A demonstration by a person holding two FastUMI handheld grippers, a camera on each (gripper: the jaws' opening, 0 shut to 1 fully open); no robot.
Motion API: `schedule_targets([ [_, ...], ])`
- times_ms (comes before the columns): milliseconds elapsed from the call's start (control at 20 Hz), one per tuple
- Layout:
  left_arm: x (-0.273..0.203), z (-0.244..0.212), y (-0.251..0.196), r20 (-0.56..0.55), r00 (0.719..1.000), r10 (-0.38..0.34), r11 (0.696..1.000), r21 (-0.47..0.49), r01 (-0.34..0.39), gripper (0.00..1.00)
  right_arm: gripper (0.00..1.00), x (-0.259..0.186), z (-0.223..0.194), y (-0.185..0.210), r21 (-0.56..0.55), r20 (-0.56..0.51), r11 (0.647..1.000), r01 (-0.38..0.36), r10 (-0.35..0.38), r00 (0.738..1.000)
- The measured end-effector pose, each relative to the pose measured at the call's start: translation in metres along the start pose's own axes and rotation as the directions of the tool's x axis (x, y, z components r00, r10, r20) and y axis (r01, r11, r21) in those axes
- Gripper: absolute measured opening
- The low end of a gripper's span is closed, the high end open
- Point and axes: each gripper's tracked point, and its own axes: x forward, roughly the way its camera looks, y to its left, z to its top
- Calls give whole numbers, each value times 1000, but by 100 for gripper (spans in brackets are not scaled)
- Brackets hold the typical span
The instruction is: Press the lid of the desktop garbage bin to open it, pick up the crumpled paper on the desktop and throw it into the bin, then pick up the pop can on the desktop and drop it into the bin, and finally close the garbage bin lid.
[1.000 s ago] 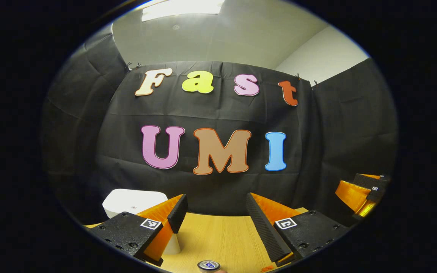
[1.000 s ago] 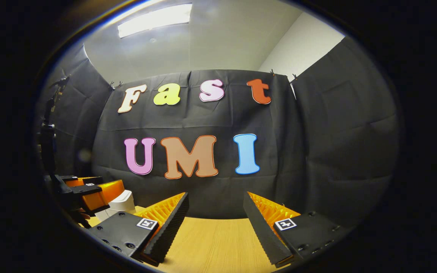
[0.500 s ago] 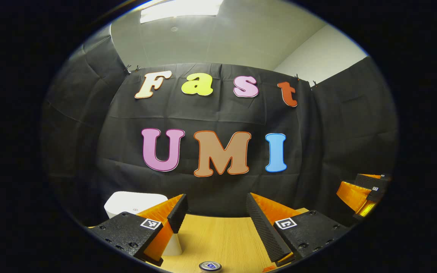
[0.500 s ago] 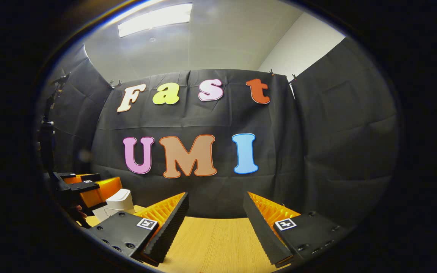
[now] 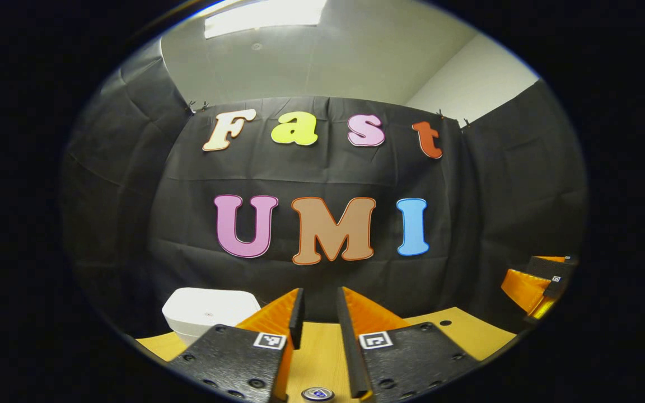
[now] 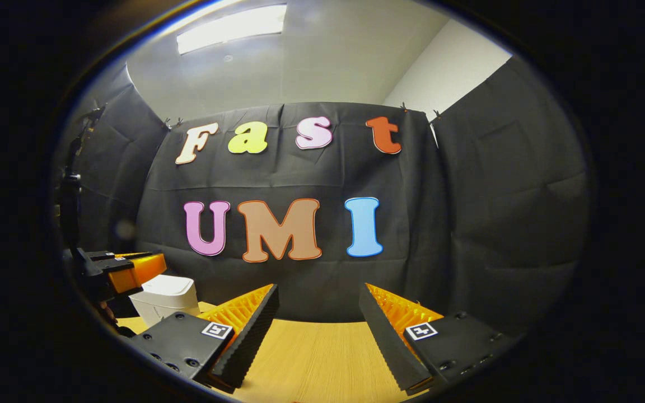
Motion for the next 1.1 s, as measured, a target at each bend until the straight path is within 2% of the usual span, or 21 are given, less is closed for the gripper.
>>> schedule_targets([
  [50,1,1,1,1,1000,6,1000,1,-6,20,96,0,0,1,0,-1,1000,-2,2,1000],
  [100,0,2,3,2,1000,11,1000,2,-11,11,100,0,-1,1,-1,-1,1000,-3,3,1000],
  [200,0,0,7,-2,1000,26,1000,10,-26,9,100,1,-1,3,-1,-1,1000,-7,7,1000],
  [250,0,1,9,-1,1000,28,1000,13,-28,4,96,1,0,4,-1,0,1000,-11,11,1000],
  [300,1,1,10,-1,1000,26,1000,14,-26,1,100,2,0,6,-1,0,1000,-15,15,1000],
  [350,1,2,11,-3,1000,23,1000,15,-23,1,96,2,0,9,-2,-2,1000,-20,20,1000],
  [450,3,-3,20,-13,999,39,999,35,-39,2,96,4,0,14,-3,-4,1000,-31,31,1000],
  [650,15,8,65,23,990,143,985,98,-144,0,96,6,-3,24,-9,-9,999,-49,49,999],
  [700,19,8,79,28,985,172,978,112,-174,1,100,8,-4,26,-9,-11,999,-52,52,999],
  [750,22,8,90,29,980,197,972,121,-199,1,96,9,-4,27,-9,-12,999,-53,53,999],
  [800,24,6,102,28,974,223,966,125,-225,1,100,9,-5,29,-8,-14,999,-53,53,999],
  [850,27,5,114,24,968,249,960,127,-250,1,100,9,-6,30,-7,-16,999,-52,52,999],
  [950,33,-3,133,6,959,285,950,128,-283,1,100,12,-7,32,-5,-22,999,-50,50,999],
  [1000,35,-7,140,-4,955,296,948,126,-293,1,96,13,-9,34,-5,-26,999,-50,50,998],
  [1050,39,-12,146,-17,951,307,945,127,-303,1,96,14,-9,36,-6,-30,999,-50,50,998],
  [1100,42,-17,152,-28,949,314,943,127,-308,1,100,15,-11,38,-9,-34,999,-51,50,998],
])
